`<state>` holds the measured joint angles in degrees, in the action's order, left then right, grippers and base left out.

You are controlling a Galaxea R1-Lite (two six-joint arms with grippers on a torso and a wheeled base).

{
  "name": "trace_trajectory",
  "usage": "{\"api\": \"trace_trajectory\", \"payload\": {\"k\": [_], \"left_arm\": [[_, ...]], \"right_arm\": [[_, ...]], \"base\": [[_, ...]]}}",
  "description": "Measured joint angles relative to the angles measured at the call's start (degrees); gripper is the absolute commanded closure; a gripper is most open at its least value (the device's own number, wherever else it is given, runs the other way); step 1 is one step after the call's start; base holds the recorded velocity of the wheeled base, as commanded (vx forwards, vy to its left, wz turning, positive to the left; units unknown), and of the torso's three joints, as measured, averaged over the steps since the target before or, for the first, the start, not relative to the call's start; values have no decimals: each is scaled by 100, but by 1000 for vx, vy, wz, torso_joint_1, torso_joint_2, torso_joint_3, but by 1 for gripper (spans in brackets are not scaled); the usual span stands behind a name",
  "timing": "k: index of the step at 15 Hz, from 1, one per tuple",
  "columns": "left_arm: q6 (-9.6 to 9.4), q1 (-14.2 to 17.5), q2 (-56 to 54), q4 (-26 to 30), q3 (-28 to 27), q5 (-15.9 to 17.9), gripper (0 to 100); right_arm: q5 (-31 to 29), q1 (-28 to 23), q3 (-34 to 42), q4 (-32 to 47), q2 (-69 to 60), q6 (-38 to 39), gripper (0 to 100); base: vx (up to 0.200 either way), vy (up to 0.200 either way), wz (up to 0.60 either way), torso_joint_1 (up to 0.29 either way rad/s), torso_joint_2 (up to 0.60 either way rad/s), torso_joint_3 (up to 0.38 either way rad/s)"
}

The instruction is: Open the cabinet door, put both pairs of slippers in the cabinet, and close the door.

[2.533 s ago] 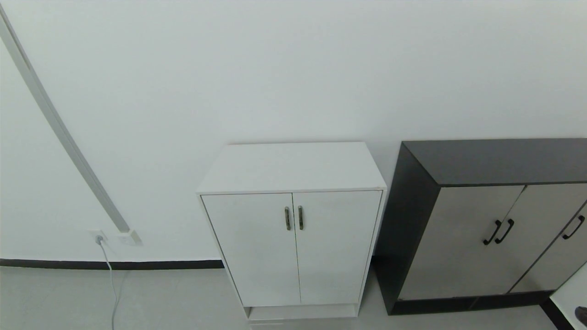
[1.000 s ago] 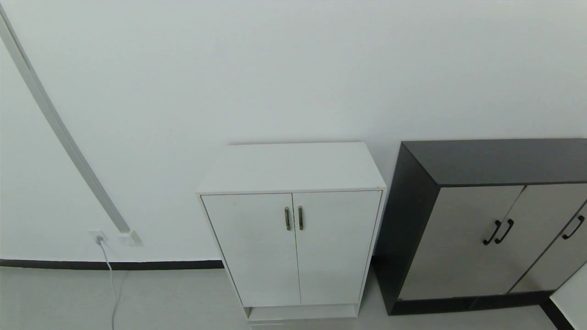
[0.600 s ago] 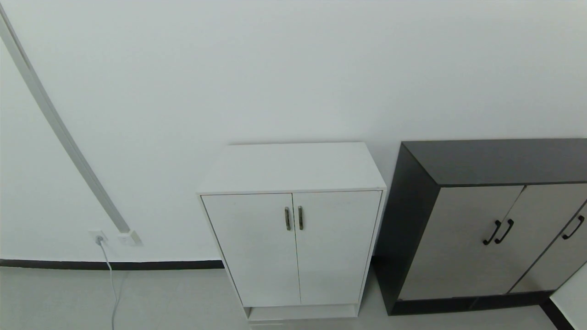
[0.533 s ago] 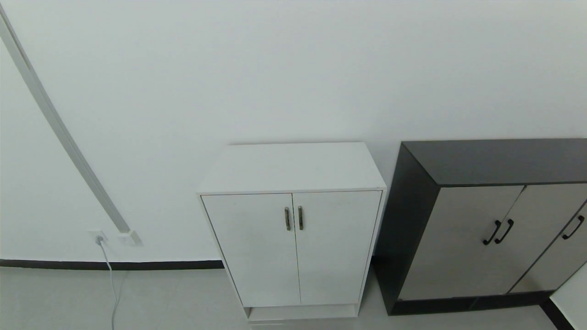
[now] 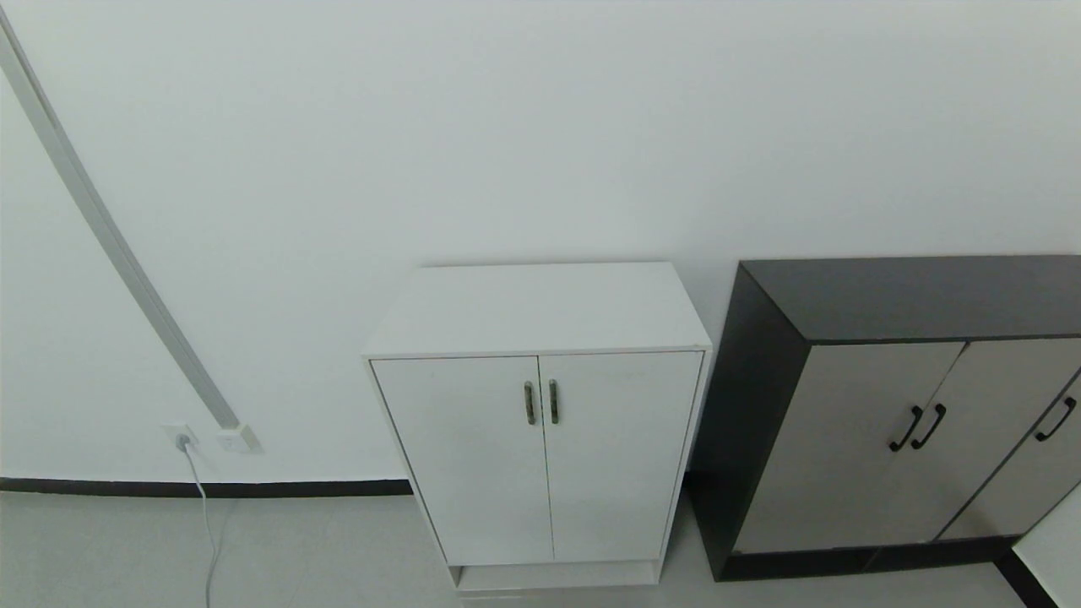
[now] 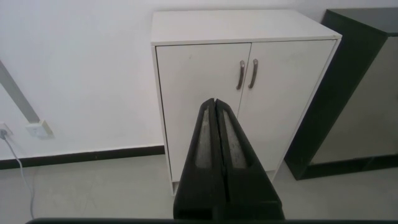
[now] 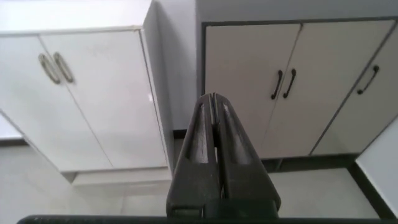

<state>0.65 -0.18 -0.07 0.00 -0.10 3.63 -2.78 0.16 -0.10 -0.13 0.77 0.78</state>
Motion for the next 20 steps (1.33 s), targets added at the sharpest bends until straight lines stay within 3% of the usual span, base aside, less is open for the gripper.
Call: {"api": "trace_trajectory", "payload": {"k": [4, 20], "left_arm": [[-13, 0, 0, 0, 0, 4, 100], [-40, 0, 0, -2, 0, 4, 100]], "right_arm": [[-269, -9, 10, -35, -72, 423, 100], [-250, -16, 10, -29, -87, 354, 100]], "base": [[0, 0, 0, 0, 0, 0], [0, 0, 0, 0, 0, 0]]}}
